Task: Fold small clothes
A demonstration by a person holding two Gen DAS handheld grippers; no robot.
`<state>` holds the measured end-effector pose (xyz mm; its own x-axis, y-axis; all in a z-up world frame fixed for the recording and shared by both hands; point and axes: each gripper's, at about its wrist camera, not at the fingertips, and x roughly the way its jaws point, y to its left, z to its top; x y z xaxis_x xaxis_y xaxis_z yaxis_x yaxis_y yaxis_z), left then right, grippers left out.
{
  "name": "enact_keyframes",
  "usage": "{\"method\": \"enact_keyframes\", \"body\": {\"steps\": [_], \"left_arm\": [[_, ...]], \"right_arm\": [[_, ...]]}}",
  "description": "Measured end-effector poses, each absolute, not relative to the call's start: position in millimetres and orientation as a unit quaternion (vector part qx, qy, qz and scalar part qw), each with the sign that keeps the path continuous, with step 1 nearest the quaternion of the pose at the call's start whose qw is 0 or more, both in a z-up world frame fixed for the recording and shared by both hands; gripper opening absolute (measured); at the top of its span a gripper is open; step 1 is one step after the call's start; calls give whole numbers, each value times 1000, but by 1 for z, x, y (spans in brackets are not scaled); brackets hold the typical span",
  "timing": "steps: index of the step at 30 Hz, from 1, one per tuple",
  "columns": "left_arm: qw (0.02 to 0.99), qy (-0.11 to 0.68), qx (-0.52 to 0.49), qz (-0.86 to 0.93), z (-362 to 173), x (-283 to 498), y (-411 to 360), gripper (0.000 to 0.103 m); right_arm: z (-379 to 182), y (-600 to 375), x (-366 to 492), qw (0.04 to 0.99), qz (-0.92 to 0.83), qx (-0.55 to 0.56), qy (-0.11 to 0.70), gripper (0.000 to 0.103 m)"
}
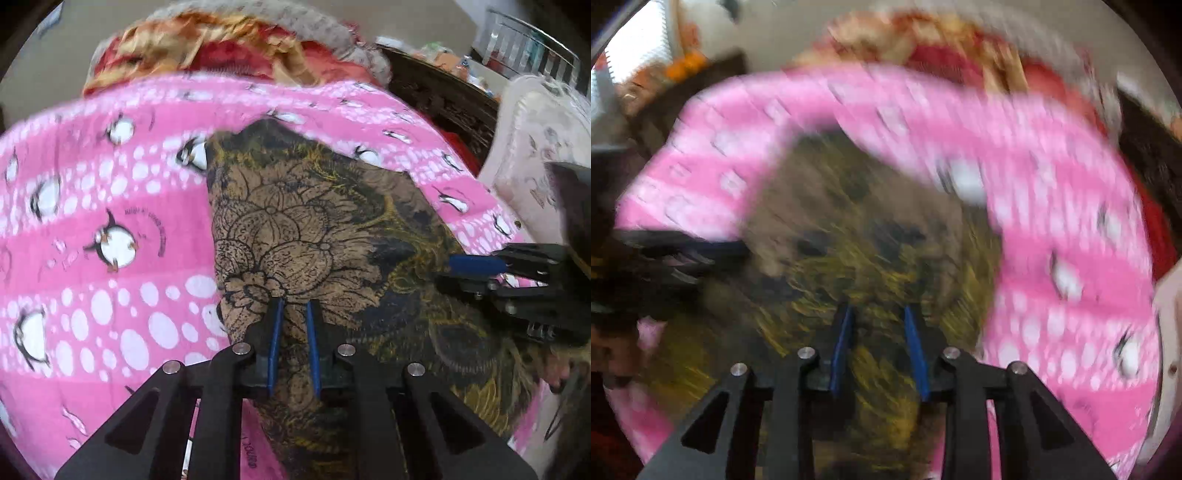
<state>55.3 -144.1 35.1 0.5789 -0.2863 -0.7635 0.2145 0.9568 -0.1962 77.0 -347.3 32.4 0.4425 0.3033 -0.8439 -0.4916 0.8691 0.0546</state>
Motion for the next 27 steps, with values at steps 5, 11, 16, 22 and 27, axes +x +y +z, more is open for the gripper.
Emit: {"method": "enact_keyframes", "body": {"steps": [5,11,16,22,27], "left_arm": [[908,384,-60,-158,80,72,-138,0],[907,394,-96,-118,80,148,-145,0],[895,426,-86,-97,29,171,-166,0],[898,420,-94,-94,27,174,-165,0],[884,440,-98,-125,56,163,-151,10]], "right_arm": [[61,-359,76,851,229,-61,469,30],[106,-336,109,899,159,0,408,63],[27,-338,151,884,86,8,460,63],[20,-358,152,887,104,81,442,63],[33,-383,143,883,142,141,425,64]]}}
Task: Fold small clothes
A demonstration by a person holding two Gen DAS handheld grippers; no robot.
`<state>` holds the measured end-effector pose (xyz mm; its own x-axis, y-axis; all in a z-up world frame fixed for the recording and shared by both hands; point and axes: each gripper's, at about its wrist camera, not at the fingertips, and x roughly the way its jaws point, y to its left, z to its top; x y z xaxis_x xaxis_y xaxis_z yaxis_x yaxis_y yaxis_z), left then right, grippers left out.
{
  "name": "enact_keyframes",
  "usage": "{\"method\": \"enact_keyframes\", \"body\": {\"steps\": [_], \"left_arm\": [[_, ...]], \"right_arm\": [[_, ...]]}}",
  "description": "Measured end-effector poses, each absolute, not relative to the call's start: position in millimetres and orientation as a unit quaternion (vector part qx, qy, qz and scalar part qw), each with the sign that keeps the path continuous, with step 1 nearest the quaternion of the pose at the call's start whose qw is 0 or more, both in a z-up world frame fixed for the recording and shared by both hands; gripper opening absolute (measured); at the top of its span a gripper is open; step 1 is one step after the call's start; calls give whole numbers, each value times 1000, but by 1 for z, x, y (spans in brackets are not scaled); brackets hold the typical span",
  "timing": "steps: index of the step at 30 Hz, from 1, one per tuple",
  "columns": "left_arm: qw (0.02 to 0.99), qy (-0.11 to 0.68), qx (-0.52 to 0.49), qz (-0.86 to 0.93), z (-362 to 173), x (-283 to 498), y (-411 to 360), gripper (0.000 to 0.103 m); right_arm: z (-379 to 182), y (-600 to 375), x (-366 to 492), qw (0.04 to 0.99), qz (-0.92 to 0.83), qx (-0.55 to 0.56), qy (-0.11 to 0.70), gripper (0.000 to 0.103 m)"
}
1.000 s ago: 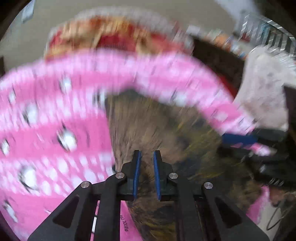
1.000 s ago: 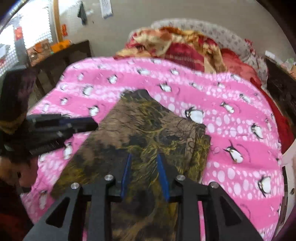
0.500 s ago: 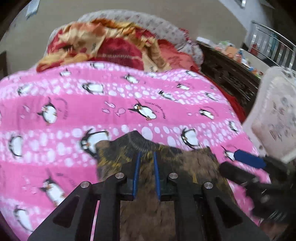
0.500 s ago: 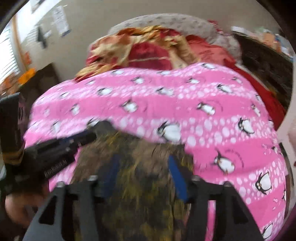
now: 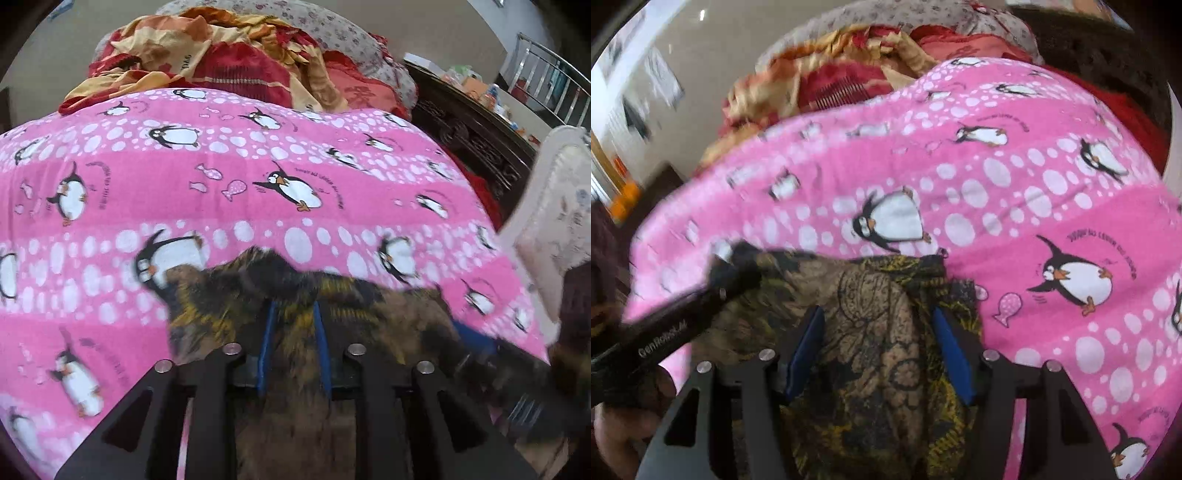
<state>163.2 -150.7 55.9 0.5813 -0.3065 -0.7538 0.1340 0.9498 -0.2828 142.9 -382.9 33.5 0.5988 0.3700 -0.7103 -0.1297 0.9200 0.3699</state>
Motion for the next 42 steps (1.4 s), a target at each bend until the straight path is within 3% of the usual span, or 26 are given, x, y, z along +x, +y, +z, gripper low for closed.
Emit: {"method": "enact_keyframes", "body": {"steps": [1,3,5,6,8,11,19,26,31,32,34,35,36,38,42], "left_arm": [[886,433,-99,-136,64,150,-141,16],[891,417,-101,-147,69,123,-123,58],[887,416,-111,-166,56,103,-109,68],[880,427,-115,-173,47,100,-107,68],[849,465,-146,-201,20,93,-104,68],[848,435,-176,-248,16,78,-107,68],[836,428,-209,-270,11,84,-108,70],[842,422,-195,-274,9,79,-109,70],[843,414,-202,-278,7,76,-107,70],[844,416,-200,-274,7,76,-107,68],[855,417,-199,-236,9,72,-103,39],[859,417,-204,-215,8,71,-98,17],[859,415,-221,-205,6,70,-93,9],[860,408,-241,-191,6,67,-86,1],[876,388,-213,-189,25,59,-89,0]], "right_arm": [[44,-403,135,882,150,174,412,64],[58,-429,121,884,162,191,394,67],[66,-453,107,883,191,196,381,87],[64,-464,101,877,212,200,381,94],[50,-475,97,855,251,215,401,94],[12,-472,102,797,302,241,465,94],[6,-437,126,805,363,196,427,94],[10,-433,138,803,393,183,410,69],[2,-440,133,787,403,207,419,65],[1,-438,135,788,400,206,421,65],[1,-433,137,791,395,196,424,65],[2,-432,136,793,394,192,423,63],[2,-431,136,794,393,192,422,54],[0,-431,135,785,406,199,423,32],[16,-416,133,799,393,182,417,27]]}}
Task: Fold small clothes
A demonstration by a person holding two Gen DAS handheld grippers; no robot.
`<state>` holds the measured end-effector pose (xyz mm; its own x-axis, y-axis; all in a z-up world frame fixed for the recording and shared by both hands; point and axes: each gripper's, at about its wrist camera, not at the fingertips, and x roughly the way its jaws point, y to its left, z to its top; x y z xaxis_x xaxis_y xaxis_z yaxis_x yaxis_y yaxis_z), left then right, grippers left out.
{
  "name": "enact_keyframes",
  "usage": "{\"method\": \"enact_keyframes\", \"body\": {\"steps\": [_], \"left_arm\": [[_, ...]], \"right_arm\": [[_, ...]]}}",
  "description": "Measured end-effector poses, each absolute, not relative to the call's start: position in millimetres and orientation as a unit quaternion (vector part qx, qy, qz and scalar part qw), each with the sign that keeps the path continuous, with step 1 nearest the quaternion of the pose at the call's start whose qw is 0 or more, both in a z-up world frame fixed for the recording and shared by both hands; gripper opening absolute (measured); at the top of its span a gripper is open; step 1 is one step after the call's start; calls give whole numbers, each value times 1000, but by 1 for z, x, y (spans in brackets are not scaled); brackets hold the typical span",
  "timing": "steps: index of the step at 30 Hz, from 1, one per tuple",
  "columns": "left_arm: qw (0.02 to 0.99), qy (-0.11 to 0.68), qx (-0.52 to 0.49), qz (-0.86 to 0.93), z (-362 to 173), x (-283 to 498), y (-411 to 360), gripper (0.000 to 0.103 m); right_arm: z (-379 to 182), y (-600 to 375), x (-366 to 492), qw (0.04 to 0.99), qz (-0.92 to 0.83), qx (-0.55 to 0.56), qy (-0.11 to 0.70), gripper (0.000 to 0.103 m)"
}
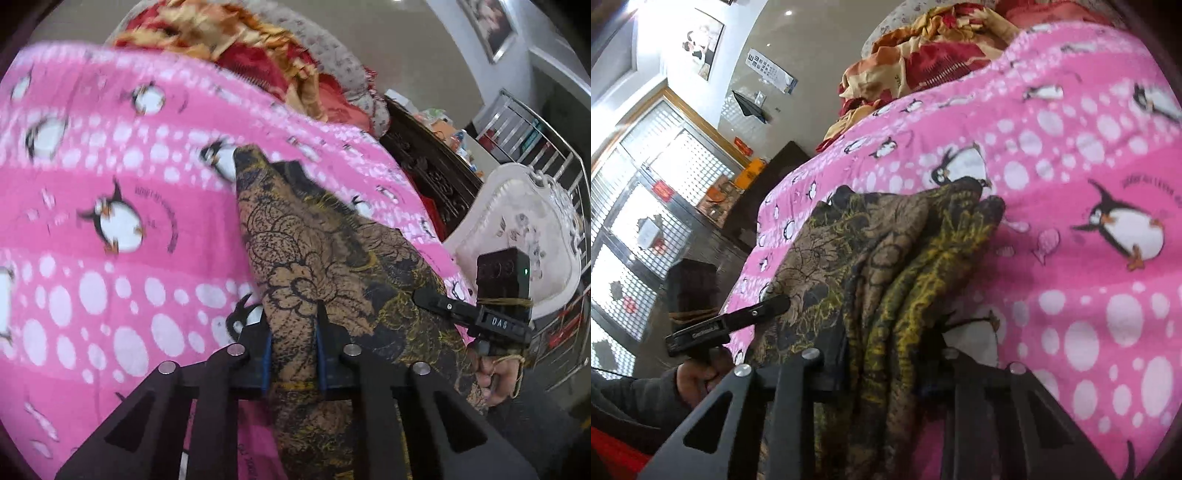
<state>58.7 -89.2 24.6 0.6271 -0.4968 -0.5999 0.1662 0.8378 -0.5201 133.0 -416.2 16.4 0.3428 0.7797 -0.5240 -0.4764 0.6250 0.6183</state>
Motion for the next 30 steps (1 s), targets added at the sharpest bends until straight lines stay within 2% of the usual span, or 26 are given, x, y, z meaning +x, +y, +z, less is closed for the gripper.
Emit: {"method": "enact_keyframes", "body": {"steps": [5,13,18,21,22,25,30], "left_arm": [[894,355,-188,-196,52,47,-59,0],[911,347,-170,-144,73,36,44,0],[901,376,-165,-141,45,59,68,1],[892,406,-153,-129,19,69,67,4],[894,399,-158,-130,18,65,69,5],[899,385,-167,-126,27,50,78,5],[920,332,-182,-106,58,9,88,5]], "right_arm": [[37,-405,128,797,401,211,399,26],[49,-299,150,760,461,238,392,26],[26,-258,163,756,449,246,409,27],[7,-256,171,779,391,219,438,37],[5,-258,172,777,386,228,443,37],[28,-267,158,799,366,214,426,38],[85,-263,115,847,357,115,376,38]]}}
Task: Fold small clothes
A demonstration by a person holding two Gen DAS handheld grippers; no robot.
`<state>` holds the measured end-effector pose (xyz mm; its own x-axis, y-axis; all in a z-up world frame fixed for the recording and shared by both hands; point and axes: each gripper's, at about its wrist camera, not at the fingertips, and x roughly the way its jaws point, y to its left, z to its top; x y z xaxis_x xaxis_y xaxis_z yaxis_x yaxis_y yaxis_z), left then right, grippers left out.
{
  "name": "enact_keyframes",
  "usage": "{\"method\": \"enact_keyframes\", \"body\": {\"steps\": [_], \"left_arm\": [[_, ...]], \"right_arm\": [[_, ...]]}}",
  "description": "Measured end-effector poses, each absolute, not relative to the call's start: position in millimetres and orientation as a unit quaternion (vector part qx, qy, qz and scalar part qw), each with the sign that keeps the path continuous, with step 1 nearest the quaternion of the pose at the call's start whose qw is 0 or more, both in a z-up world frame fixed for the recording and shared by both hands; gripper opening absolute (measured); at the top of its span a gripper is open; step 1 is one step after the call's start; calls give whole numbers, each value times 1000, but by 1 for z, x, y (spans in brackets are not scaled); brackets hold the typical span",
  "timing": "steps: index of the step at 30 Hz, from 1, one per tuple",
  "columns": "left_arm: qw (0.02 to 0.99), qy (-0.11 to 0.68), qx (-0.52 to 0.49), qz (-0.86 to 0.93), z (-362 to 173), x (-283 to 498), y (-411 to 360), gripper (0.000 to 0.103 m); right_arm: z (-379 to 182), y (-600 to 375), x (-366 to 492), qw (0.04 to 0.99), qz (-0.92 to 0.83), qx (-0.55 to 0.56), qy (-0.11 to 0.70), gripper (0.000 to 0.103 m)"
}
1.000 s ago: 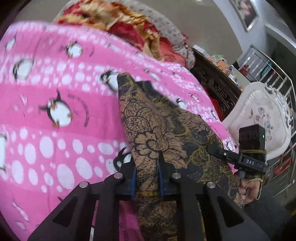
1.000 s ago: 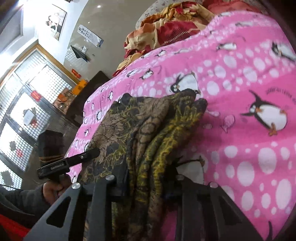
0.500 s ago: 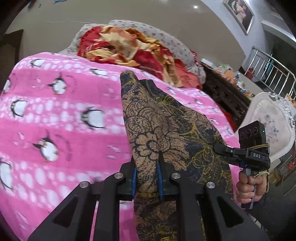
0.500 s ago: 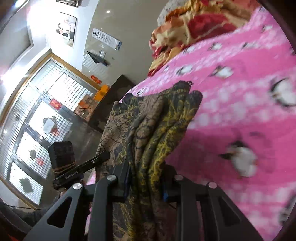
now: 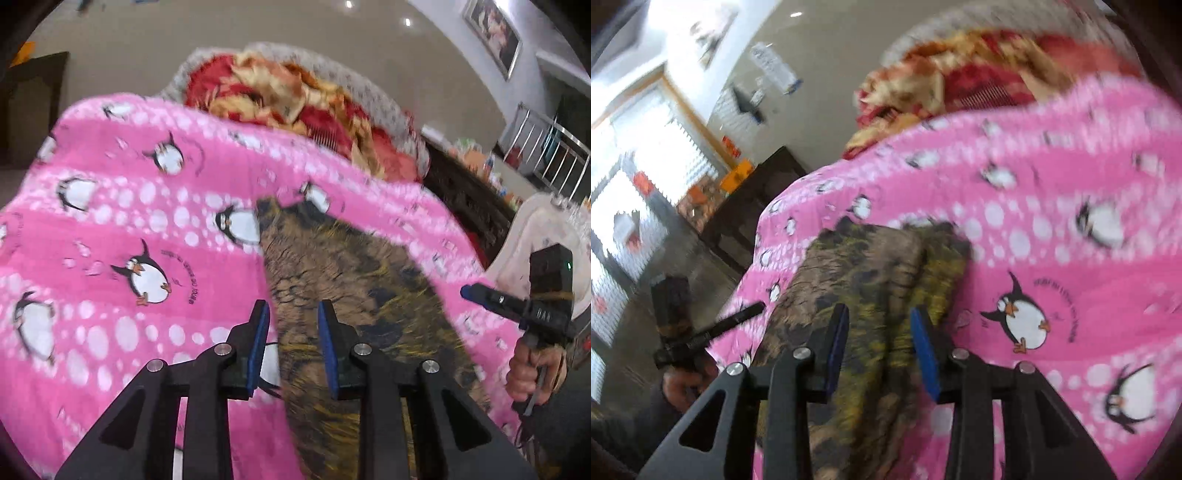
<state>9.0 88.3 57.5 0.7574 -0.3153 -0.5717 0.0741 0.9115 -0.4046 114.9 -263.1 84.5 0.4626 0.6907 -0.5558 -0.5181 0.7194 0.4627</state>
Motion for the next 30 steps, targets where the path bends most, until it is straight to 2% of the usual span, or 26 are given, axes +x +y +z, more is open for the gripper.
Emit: {"method": "enact_keyframes", "body": {"steps": [5,8,9,10,12,14,16,19,21,23,25,26,30], "left_arm": [[919,328,-171,-134,62,-8,51,5],[907,364,-174,-122,36,-10,35,5],[900,381,-175,-120,23,-7,33,5],[900,383,-173,-117,12,-7,31,5],[905,369,-173,-119,15,-11,32,5],[903,374,-178,-112,28,-16,36,5],[909,364,-170,-111,41,-30,37,5],[910,360,-169,-120,44,-50,34,5],[904,379,-156,-118,30,-55,27,5],[906,380,-146,-115,14,-57,22,5],[908,381,-131,-115,16,-57,16,5],[908,383,-126,-114,16,-57,15,5],[908,378,-139,-113,33,-52,23,5]], "right_arm": [[104,-211,80,876,341,-12,340,37],[80,-194,88,868,301,-47,391,20],[58,-190,94,866,260,-73,422,19],[39,-192,99,859,245,-76,444,20],[32,-210,98,864,267,-22,426,19],[40,-215,96,861,257,-8,438,19],[61,-213,81,875,214,-47,432,19],[85,-207,40,884,251,-63,389,28],[87,-201,9,881,274,-82,377,42],[64,-194,-7,869,278,-109,394,52],[23,-195,-11,855,251,-141,432,53],[21,-201,-20,873,254,-133,394,53],[34,-202,-12,866,248,-121,417,52]]}}
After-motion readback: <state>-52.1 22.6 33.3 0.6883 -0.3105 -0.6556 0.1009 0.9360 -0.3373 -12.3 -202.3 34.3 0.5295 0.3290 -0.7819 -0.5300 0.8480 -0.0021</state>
